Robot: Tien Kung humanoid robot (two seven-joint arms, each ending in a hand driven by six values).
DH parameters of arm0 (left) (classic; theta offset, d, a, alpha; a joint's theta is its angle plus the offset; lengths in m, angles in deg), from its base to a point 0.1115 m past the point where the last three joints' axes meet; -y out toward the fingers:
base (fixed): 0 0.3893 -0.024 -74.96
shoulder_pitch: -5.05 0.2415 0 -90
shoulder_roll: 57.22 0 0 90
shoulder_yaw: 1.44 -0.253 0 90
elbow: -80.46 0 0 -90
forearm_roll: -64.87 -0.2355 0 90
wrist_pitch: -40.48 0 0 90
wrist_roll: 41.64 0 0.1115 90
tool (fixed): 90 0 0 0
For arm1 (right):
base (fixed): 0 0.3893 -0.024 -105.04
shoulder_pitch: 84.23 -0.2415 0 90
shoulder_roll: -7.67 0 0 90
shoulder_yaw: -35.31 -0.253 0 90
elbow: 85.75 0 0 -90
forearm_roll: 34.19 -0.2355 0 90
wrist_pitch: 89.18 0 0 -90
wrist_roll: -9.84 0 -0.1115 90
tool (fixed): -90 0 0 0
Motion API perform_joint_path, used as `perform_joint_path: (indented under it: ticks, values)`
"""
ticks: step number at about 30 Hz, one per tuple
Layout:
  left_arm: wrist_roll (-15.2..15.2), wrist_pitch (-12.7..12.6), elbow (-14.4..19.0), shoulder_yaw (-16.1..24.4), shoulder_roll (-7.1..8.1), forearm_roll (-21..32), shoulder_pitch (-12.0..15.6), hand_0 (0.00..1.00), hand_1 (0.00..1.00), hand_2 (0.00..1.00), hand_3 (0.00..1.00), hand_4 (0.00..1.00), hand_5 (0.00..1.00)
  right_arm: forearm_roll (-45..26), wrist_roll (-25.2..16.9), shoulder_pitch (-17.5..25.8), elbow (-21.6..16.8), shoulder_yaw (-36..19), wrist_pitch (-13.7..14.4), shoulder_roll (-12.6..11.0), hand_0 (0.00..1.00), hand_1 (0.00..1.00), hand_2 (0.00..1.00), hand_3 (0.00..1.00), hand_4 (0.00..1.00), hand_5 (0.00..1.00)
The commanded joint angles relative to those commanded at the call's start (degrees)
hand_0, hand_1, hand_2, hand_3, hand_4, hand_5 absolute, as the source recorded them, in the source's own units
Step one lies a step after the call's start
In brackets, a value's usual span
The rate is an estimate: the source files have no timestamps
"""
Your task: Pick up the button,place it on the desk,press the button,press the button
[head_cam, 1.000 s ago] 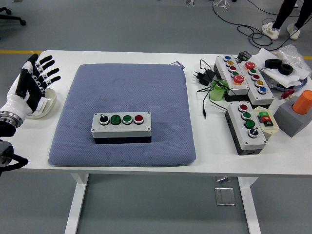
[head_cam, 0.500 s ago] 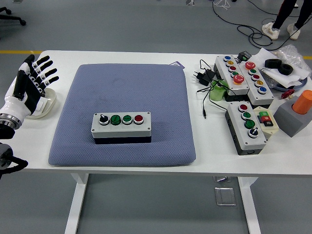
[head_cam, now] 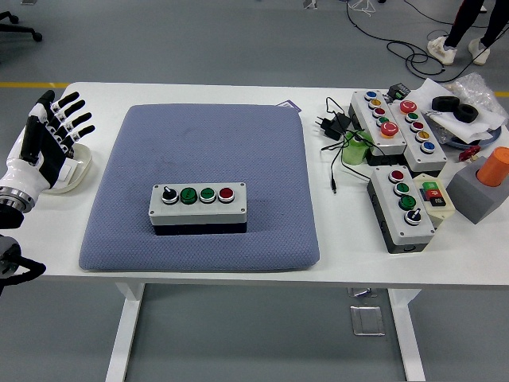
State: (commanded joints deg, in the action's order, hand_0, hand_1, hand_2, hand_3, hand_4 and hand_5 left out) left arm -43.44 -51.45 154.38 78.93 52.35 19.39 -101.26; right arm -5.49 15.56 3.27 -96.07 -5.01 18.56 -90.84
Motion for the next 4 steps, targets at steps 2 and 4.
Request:
perform_joint_path:
  ticks: [2,4]
  values:
    - [0.00,-0.05,0.02,0.04,-0.06,-0.04,0.01,0.765,0.863,0.897,0.855,0.609,0.998,-0.26,-0.05,-0.08,0.00,0.18,0.01,0.00,0.630,0.499,0.545,0.584,0.264,0.021]
    - [-0.03,-0.02,0.02,0.04,-0.11,-0.03,0.01,0.765,0.863,0.897,0.855,0.609,0.998,-0.36,-0.07,-0.15,0.00,0.26,0.01,0.01,0.630,0.499,0.545,0.584,0.264,0.021]
